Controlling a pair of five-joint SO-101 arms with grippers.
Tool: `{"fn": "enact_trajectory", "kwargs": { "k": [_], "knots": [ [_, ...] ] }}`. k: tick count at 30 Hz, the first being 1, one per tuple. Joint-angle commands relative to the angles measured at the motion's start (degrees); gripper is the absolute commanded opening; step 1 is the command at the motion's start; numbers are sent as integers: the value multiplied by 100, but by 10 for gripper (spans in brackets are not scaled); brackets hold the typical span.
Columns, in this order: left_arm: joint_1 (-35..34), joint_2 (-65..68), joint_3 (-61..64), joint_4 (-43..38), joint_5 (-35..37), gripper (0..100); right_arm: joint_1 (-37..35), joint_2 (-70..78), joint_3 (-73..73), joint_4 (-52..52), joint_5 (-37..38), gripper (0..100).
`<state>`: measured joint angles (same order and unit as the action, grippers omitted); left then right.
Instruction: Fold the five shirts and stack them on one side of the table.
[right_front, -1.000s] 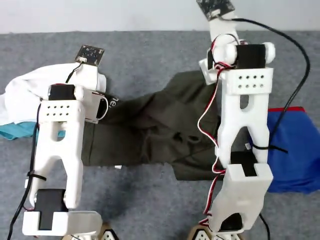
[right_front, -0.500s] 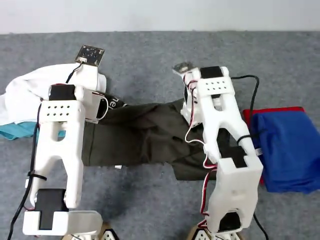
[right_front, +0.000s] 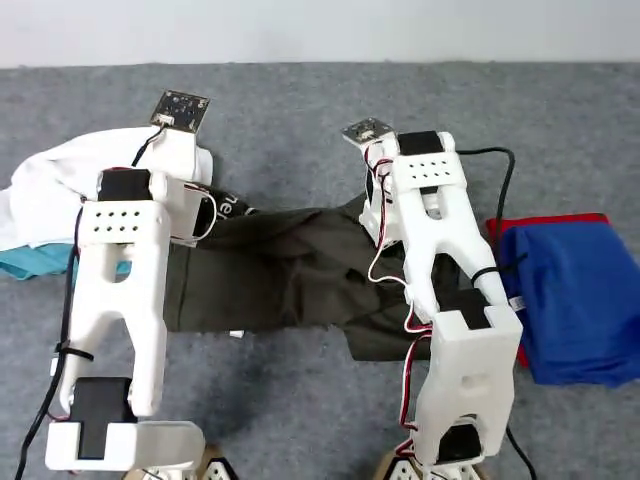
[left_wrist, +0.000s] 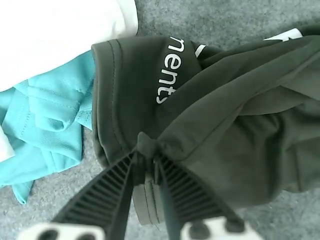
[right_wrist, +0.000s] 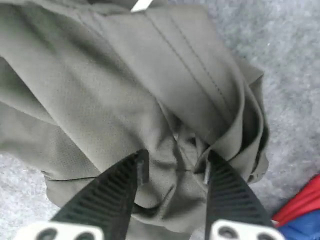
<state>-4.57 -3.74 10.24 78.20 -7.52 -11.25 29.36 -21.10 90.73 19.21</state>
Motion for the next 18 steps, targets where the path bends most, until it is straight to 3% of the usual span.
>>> {"fn": "enact_trajectory", "kwargs": {
  "k": [1,8,14,18],
  "knots": [
    [62,-26,-31,-26,9,13,4,75,-237,-145,70,191],
    [62,-26,-31,-26,9,13,462,541,-246,-831,88,184],
    [62,-26,-31,-26,9,13,620,822,-246,-866,756,6],
    [62,-26,-31,-26,9,13,620,752,-264,-866,721,13]
  ]
}}
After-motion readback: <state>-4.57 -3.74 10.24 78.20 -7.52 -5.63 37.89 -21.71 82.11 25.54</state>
